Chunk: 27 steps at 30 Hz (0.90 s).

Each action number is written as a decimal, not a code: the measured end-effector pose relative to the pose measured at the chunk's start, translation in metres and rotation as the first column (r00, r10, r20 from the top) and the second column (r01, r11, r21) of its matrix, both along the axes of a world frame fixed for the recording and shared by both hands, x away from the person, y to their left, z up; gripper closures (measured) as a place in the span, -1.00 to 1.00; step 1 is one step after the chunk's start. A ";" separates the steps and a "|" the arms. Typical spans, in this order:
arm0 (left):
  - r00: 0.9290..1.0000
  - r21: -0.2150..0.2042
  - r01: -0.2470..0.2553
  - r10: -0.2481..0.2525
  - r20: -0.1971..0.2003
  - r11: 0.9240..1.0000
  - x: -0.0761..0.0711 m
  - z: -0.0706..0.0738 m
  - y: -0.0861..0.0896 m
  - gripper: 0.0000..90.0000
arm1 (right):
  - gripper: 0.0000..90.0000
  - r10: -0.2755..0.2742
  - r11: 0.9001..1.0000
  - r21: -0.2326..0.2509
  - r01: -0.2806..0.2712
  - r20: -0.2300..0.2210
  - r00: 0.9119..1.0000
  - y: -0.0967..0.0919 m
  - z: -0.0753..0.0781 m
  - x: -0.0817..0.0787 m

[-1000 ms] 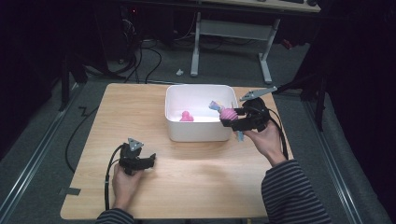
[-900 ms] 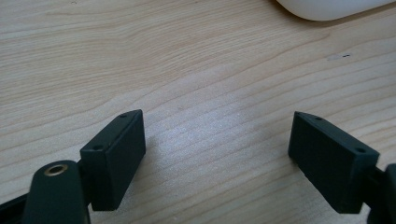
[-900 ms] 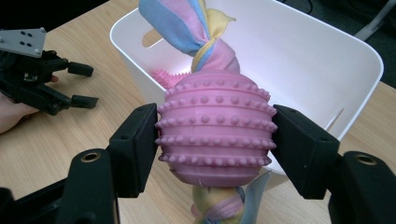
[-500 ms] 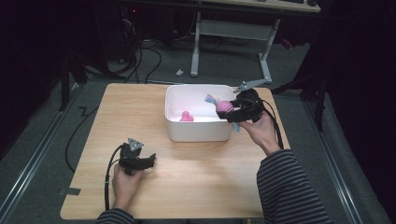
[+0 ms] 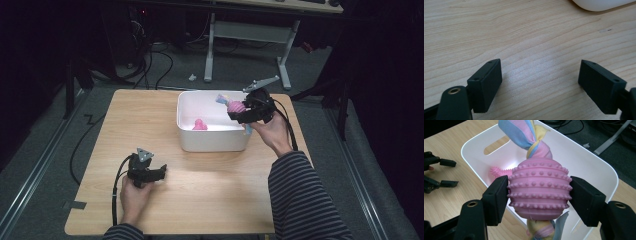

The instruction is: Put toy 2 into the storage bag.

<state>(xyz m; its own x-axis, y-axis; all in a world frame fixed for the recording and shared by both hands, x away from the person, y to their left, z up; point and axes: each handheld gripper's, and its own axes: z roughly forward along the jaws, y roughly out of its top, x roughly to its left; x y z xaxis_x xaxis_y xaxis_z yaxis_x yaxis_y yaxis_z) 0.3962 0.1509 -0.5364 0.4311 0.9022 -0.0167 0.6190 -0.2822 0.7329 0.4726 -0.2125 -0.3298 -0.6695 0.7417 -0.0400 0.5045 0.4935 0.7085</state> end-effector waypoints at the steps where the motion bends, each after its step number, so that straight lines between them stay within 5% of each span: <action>1: 1.000 0.000 0.000 0.000 0.000 1.000 0.000 0.000 0.000 -0.57 | -0.24 0.004 1.000 0.000 -0.004 -0.002 1.000 0.000 -0.001 0.002; 14: 1.000 0.001 -0.001 0.001 0.001 1.000 0.000 0.000 0.000 -0.56 | -0.24 0.009 1.000 -0.017 -0.010 -0.042 0.999 0.016 -0.022 0.020; 27: 1.000 0.000 -0.002 0.002 0.001 1.000 0.000 0.000 0.000 -0.56 | -0.25 0.060 0.997 -0.040 -0.064 -0.104 0.993 0.030 -0.042 0.021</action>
<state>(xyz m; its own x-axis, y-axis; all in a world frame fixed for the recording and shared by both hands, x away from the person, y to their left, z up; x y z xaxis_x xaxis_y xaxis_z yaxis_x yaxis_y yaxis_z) 0.3961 0.1510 -0.5364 0.4296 0.9029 -0.0167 0.6191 -0.2810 0.7333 0.4941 -0.1826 -0.3719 -0.7165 0.6976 0.0006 0.5409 0.5550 0.6319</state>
